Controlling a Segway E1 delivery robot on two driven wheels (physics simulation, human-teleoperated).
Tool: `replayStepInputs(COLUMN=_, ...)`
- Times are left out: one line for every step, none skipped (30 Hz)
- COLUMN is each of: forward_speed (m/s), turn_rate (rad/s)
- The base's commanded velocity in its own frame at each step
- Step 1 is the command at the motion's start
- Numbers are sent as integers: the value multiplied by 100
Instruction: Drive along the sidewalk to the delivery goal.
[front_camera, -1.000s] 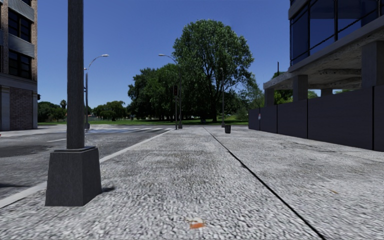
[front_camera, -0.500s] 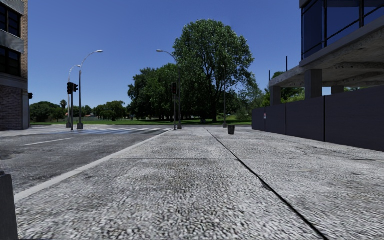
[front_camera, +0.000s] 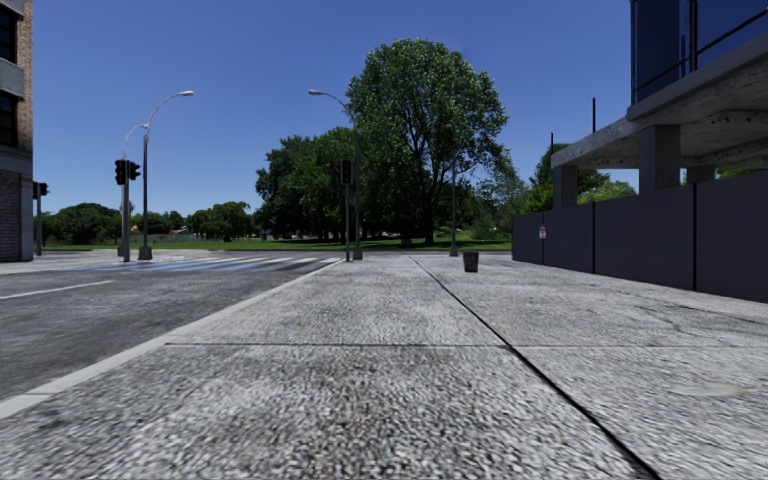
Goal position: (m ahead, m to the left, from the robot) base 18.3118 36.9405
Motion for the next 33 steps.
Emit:
replayStepInputs(forward_speed=200, turn_rate=0)
replayStepInputs(forward_speed=200, turn_rate=0)
replayStepInputs(forward_speed=200, turn_rate=0)
replayStepInputs(forward_speed=200, turn_rate=0)
replayStepInputs(forward_speed=200, turn_rate=0)
replayStepInputs(forward_speed=200, turn_rate=0)
replayStepInputs(forward_speed=200, turn_rate=0)
replayStepInputs(forward_speed=200, turn_rate=0)
replayStepInputs(forward_speed=200, turn_rate=0)
replayStepInputs(forward_speed=200, turn_rate=0)
replayStepInputs(forward_speed=200, turn_rate=0)
replayStepInputs(forward_speed=200, turn_rate=0)
replayStepInputs(forward_speed=200, turn_rate=0)
replayStepInputs(forward_speed=200, turn_rate=0)
replayStepInputs(forward_speed=200, turn_rate=0)
replayStepInputs(forward_speed=200, turn_rate=0)
replayStepInputs(forward_speed=200, turn_rate=0)
replayStepInputs(forward_speed=200, turn_rate=0)
replayStepInputs(forward_speed=200, turn_rate=0)
replayStepInputs(forward_speed=200, turn_rate=0)
replayStepInputs(forward_speed=200, turn_rate=0)
replayStepInputs(forward_speed=200, turn_rate=0)
replayStepInputs(forward_speed=200, turn_rate=0)
replayStepInputs(forward_speed=200, turn_rate=0)
replayStepInputs(forward_speed=200, turn_rate=0)
replayStepInputs(forward_speed=200, turn_rate=0)
replayStepInputs(forward_speed=200, turn_rate=0)
replayStepInputs(forward_speed=200, turn_rate=0)
replayStepInputs(forward_speed=200, turn_rate=0)
replayStepInputs(forward_speed=200, turn_rate=0)
replayStepInputs(forward_speed=200, turn_rate=0)
replayStepInputs(forward_speed=200, turn_rate=0)
replayStepInputs(forward_speed=200, turn_rate=0)
